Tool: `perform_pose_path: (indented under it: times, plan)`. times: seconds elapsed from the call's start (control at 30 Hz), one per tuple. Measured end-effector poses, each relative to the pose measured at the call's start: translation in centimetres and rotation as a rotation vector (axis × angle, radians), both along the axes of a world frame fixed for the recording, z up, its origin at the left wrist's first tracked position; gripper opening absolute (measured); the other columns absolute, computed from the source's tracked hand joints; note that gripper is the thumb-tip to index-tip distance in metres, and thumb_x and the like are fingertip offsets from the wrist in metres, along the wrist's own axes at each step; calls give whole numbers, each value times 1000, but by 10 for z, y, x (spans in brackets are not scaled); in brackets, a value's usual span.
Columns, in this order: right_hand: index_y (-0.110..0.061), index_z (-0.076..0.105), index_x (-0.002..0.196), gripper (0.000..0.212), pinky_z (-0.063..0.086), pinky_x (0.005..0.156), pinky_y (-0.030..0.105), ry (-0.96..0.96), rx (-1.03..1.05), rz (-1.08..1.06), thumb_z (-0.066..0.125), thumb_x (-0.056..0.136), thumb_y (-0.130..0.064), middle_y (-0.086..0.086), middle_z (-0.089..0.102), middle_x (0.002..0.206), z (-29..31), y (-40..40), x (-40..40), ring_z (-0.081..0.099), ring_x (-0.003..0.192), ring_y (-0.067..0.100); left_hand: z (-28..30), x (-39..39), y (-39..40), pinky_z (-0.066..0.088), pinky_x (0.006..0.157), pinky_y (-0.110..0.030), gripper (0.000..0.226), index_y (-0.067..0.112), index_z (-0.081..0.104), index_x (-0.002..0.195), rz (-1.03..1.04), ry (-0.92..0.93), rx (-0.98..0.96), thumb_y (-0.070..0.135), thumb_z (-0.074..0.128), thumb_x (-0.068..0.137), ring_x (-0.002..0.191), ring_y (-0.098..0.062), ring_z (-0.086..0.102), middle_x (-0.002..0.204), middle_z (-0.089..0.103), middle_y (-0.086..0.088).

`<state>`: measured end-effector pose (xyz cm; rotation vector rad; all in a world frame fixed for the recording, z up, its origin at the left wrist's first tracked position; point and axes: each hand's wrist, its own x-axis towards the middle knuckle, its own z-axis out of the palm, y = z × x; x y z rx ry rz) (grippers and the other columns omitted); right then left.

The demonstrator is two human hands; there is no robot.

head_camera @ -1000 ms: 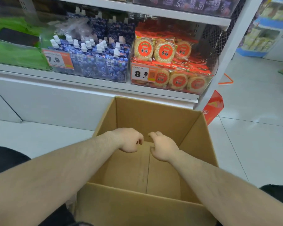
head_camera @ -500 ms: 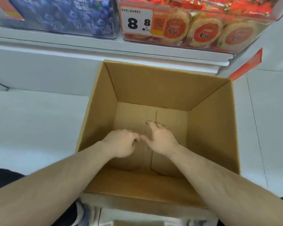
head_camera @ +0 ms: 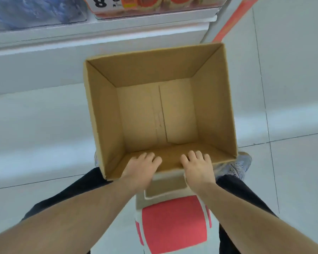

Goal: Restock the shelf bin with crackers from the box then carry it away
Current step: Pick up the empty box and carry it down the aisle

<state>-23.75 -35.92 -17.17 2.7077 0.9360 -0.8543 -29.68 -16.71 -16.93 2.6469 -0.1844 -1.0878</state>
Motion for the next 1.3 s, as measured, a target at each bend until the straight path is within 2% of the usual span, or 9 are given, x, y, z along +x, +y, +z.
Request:
perform_pose_path:
  times: [0.2,0.27,0.37,0.5,0.67,0.83,1.0,1.13,1.3]
  plan:
    - [-15,59,72,33,38,57,37,-196,143,-166,52,48,7,5,50,67,46,-44,25,47,63,27,42,30,-34,31,38,-27,63,18,46,84,-162,-170,-3,-4,75,32,57,-20,49,71,49,1]
    - [-16,59,75,34,42,60,39,-230,137,-246,61,49,6,5,52,70,79,-81,38,49,66,28,74,52,-71,34,42,-29,60,20,42,88,-165,-199,-39,-3,75,43,62,-20,51,76,49,2]
    - [-16,60,81,38,47,68,42,-275,110,-445,77,52,2,7,56,78,134,-153,50,52,74,30,128,93,-144,41,66,-33,43,22,43,107,-190,-230,-92,-2,57,75,91,-20,49,100,46,2]
    - [-15,61,83,46,48,70,41,-452,125,-756,84,46,0,9,58,79,208,-265,42,54,75,33,201,158,-265,38,78,-34,53,25,40,116,-387,-289,-94,-8,50,75,102,-20,43,111,43,3]
    - [-12,61,82,49,37,72,38,-745,129,-1085,71,39,7,8,54,77,278,-415,26,51,74,31,282,221,-445,29,68,-32,52,27,46,113,-665,-533,-104,2,59,69,100,-22,49,107,50,3]
    - [-15,63,84,48,32,73,35,-926,98,-1346,58,41,6,7,53,80,351,-550,26,48,76,28,374,256,-621,37,66,-34,50,25,53,101,-916,-631,-148,6,71,58,87,-25,52,94,55,0]
    - [-16,64,84,45,32,72,34,-976,-6,-1427,59,43,3,6,51,78,414,-659,35,48,74,28,445,276,-750,34,75,-32,46,29,47,114,-996,-640,-222,7,61,76,100,-21,47,107,50,3]
    - [-16,63,84,43,30,70,36,-949,-90,-1462,66,44,2,7,51,78,449,-741,60,47,72,29,478,304,-838,27,69,-31,39,28,47,110,-1036,-646,-307,3,51,80,89,-19,42,101,47,3]
    - [-16,63,83,45,43,67,38,-871,-154,-1502,70,41,0,6,53,77,462,-850,116,51,72,30,483,366,-952,29,70,-30,38,29,47,106,-1056,-647,-412,0,49,81,84,-16,37,96,46,7]
